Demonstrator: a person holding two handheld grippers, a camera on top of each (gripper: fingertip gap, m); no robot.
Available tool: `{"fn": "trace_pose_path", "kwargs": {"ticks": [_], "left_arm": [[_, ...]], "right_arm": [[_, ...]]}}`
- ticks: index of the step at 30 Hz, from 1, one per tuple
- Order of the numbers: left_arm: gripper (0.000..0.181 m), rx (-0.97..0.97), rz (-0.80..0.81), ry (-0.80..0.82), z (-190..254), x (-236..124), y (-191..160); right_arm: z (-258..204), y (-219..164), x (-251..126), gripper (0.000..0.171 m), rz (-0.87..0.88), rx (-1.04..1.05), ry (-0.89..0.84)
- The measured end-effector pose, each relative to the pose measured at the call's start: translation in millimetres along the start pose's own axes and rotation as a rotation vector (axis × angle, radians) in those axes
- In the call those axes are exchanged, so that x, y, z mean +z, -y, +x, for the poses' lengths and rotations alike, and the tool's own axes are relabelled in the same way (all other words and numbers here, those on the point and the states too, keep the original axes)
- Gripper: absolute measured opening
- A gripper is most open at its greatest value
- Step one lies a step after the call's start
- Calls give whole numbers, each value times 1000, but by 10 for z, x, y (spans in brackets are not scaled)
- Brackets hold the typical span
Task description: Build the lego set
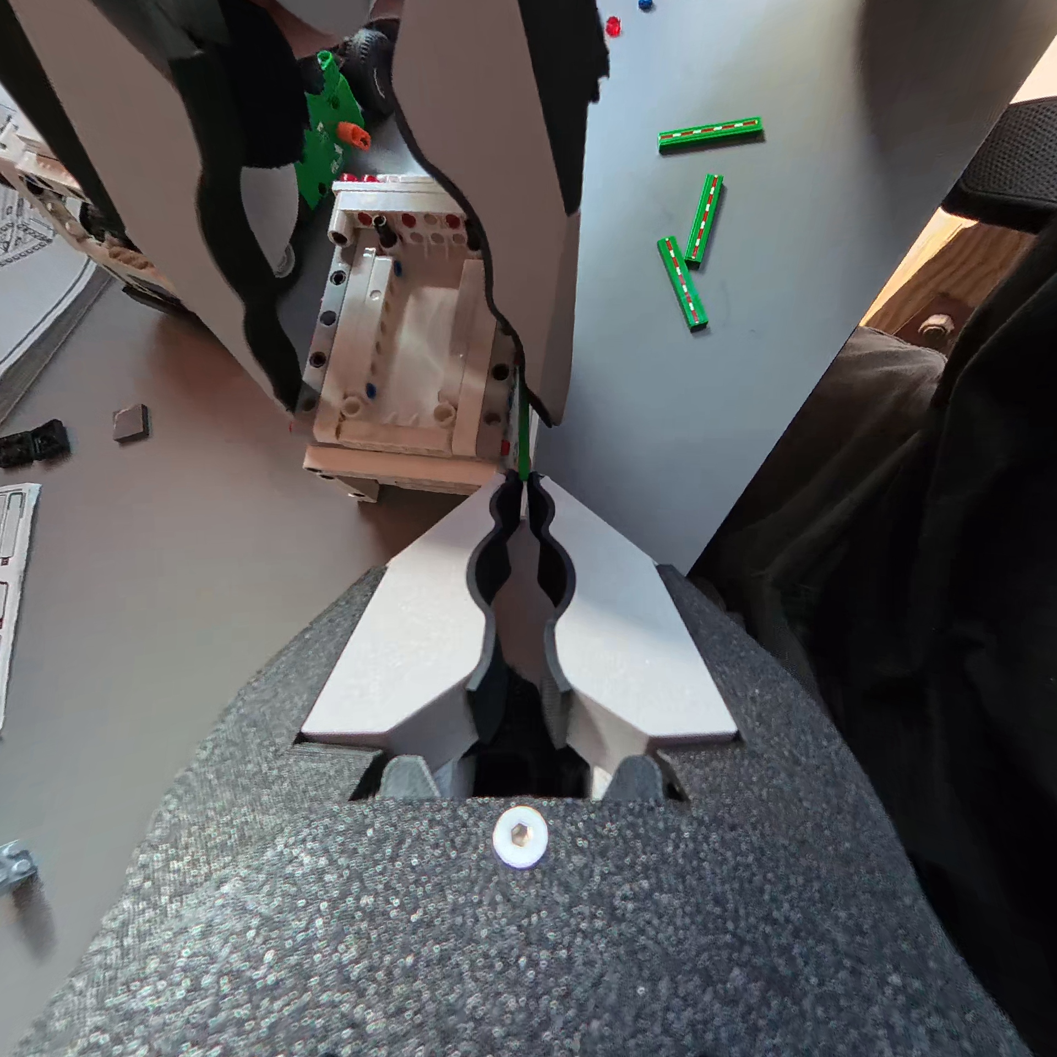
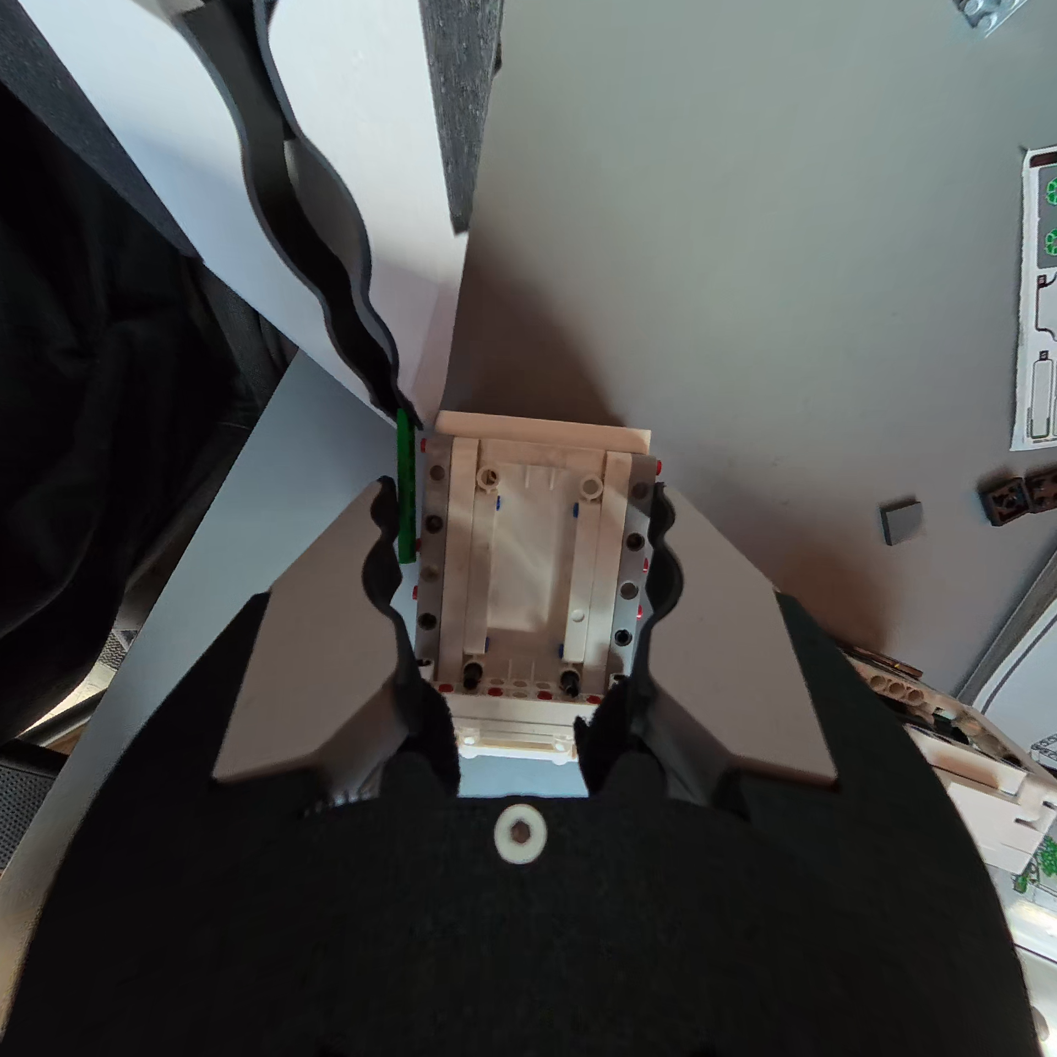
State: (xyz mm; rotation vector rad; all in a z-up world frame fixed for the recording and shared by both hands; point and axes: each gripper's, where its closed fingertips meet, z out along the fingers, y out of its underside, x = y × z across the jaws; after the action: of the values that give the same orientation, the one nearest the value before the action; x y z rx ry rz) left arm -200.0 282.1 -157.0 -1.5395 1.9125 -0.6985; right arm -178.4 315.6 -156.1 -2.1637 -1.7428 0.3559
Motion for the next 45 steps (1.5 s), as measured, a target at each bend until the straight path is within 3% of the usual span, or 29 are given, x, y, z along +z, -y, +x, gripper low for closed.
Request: {"fn": "trace_pose_path", "kwargs": {"ticks": [9, 26, 31, 41, 45], "left_arm": [[1, -46, -47, -37, -9, 15, 6], [5, -19, 29, 96, -68, -33, 71], [13, -74, 78, 52, -15, -41, 105], [2, -59, 103, 64, -43, -76, 131], [1, -50, 189, 53, -19, -83, 160]], "right_arm": [[29, -55, 33, 87, -37, -22, -44], [47, -56, 34, 84, -29, -31, -52], [46, -59, 34, 84, -31, -37, -55], [37, -71, 36, 85, -37, -58, -68], [-23, -44, 30, 90, -11, -43, -20]]}}
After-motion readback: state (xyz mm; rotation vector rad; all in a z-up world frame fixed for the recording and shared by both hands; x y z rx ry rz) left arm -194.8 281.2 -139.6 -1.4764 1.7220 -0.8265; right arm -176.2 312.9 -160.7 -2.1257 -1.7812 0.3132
